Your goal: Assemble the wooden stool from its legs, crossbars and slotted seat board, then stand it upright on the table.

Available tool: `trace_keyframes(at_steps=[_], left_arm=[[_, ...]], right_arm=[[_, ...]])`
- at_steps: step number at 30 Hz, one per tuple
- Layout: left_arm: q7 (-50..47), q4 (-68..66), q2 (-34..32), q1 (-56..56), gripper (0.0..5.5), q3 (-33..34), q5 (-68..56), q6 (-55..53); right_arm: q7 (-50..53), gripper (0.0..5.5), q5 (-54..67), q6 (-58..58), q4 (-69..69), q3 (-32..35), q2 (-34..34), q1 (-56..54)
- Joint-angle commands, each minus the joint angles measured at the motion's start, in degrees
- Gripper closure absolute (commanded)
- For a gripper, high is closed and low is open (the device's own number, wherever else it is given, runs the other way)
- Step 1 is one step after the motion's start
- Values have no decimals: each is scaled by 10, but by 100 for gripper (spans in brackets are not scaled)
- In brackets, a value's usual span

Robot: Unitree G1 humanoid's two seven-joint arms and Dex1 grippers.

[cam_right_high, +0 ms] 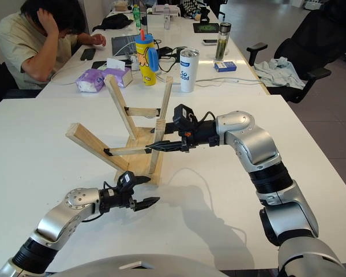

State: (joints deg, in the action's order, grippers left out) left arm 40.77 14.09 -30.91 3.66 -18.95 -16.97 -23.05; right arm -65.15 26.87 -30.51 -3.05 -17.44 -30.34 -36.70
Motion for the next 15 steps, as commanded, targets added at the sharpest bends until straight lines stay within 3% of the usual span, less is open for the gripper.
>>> trace_keyframes(at_steps=[1,6,10,15], left_arm=[[-7,22,8,47,133,14,1,22],[-51,44,-13,96,133,24,121,207],[-180,97,5,107,133,109,253,402],[-264,164,26,32,133,166,374,433]], right_arm=[[32,344,-49,-49,21,-47,-1,37],[60,344,-49,-58,21,-46,0,37],[77,344,-45,-66,12,-41,-4,43],[69,344,-45,-63,21,-49,-7,39]])
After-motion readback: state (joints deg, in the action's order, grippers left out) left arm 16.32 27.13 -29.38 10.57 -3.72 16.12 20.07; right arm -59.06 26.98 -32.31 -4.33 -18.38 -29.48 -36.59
